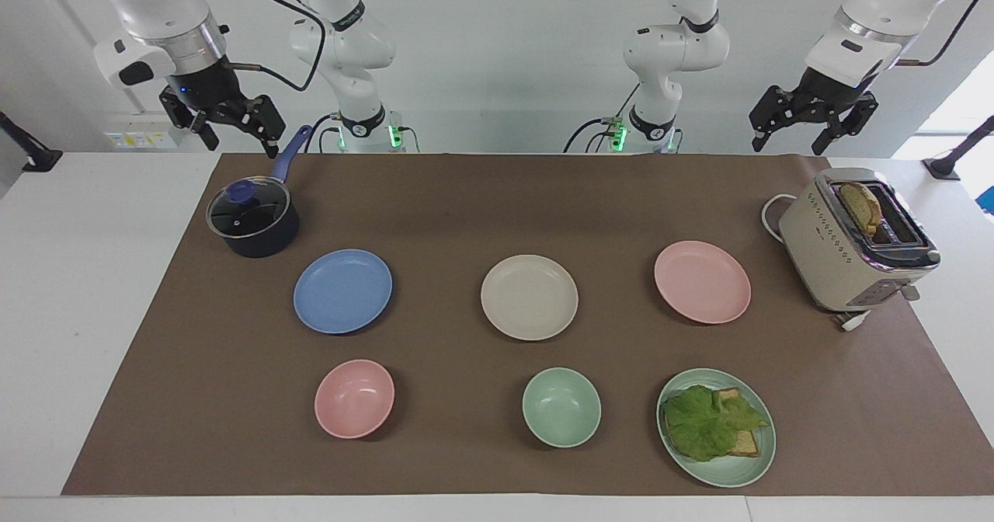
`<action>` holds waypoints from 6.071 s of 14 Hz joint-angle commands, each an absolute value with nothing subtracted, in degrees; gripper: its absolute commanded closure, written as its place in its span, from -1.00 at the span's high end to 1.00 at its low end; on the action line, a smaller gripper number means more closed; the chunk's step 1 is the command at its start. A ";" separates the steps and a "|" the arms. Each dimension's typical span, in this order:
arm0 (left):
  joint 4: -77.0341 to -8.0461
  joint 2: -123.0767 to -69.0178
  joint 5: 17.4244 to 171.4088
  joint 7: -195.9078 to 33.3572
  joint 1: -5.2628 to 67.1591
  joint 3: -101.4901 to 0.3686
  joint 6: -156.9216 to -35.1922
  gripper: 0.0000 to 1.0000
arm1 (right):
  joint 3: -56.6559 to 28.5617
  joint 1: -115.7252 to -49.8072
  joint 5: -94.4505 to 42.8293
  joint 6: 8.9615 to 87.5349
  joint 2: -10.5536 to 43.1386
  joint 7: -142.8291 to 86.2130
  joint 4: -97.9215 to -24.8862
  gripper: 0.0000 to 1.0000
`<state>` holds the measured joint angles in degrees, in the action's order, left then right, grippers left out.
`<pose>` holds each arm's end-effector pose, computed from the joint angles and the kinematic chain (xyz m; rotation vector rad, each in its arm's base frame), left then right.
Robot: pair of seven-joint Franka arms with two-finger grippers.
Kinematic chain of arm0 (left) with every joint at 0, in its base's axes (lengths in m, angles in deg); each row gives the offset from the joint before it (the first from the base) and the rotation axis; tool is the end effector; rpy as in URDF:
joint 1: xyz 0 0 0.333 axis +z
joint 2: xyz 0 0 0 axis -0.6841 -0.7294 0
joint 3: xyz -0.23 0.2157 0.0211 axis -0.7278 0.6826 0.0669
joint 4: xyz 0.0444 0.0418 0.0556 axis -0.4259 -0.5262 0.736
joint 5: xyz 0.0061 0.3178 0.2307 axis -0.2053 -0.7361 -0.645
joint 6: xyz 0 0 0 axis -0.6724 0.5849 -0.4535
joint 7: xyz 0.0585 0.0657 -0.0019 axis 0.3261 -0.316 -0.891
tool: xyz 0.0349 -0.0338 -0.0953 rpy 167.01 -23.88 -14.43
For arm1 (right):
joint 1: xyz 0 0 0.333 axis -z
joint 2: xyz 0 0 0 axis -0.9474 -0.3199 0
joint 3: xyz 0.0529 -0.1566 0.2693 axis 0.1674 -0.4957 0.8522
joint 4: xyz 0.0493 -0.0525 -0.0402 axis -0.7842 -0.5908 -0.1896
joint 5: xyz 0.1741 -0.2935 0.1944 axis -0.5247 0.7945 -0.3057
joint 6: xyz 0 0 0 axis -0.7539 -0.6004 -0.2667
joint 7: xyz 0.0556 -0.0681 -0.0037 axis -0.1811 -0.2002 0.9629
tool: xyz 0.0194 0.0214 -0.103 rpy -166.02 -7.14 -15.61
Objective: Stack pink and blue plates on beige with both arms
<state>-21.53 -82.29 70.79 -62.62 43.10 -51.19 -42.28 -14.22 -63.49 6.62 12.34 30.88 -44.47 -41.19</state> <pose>0.5219 -0.0386 0.6673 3.1121 -0.1925 0.0050 0.5422 -0.0120 0.6599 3.0977 -0.2475 -0.0671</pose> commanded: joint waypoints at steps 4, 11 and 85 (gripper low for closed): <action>-22.90 -81.33 71.30 -63.02 43.52 -51.31 -43.28 1.00 | -13.86 -62.99 6.80 12.13 31.19 -44.83 -40.97 1.00; -22.99 -81.33 71.30 -62.49 43.34 -51.40 -43.37 1.00 | -13.86 -62.99 6.80 12.12 31.19 -44.83 -40.97 1.00; -43.20 -98.55 77.63 -108.98 27.26 -52.10 -84.85 -1.00 | -14.22 -62.90 6.80 12.12 31.19 -44.74 -40.97 1.00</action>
<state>-41.81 -98.47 76.55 -108.20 28.55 -53.00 -83.09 -14.33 -63.47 6.62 12.34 30.88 -44.47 -41.18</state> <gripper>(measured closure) 0.960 0.000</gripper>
